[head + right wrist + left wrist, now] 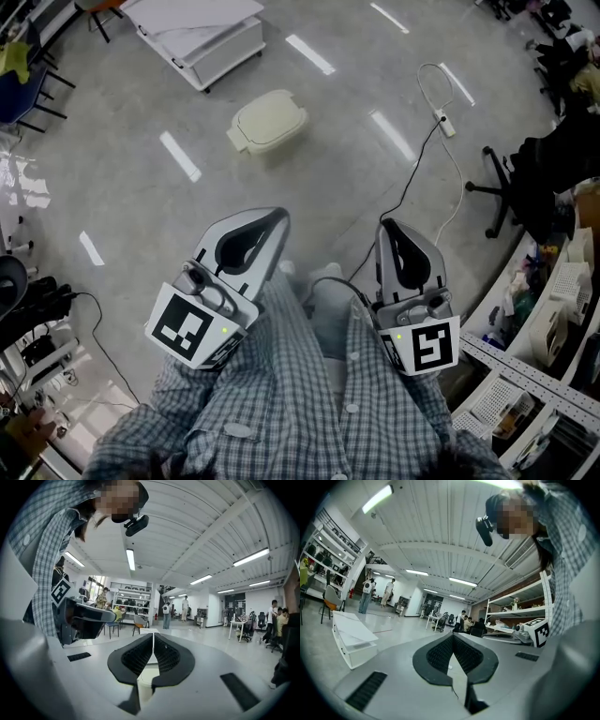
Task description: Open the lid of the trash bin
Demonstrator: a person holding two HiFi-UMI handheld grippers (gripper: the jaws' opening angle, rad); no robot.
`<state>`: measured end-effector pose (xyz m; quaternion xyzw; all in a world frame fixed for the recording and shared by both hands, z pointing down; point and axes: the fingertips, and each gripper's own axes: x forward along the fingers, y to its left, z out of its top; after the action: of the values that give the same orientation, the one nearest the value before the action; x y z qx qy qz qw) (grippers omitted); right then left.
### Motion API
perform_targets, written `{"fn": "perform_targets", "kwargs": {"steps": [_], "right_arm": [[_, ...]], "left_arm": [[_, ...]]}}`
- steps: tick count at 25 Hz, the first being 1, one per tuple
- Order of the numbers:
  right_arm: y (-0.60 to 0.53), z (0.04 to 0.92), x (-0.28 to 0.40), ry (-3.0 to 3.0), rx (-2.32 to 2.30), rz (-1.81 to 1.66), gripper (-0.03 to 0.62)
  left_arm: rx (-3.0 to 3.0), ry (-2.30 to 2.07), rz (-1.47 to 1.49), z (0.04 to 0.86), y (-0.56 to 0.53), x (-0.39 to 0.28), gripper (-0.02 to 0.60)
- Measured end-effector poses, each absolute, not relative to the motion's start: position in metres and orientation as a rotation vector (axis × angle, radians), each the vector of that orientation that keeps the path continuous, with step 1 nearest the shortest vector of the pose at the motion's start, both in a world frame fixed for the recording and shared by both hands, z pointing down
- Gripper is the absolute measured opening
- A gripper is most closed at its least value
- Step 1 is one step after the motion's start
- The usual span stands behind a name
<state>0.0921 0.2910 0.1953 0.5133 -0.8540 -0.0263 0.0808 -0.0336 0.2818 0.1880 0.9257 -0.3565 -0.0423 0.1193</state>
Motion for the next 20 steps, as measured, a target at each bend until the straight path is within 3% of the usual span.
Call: {"fn": "perform_targets", "kwargs": {"steps": [20], "right_arm": [[0.243,0.197,0.110,-2.590,1.480,-0.087,0.023]], "left_arm": [[2.693,-1.095,-0.115,0.185,0.238,-0.014,0.005]]}}
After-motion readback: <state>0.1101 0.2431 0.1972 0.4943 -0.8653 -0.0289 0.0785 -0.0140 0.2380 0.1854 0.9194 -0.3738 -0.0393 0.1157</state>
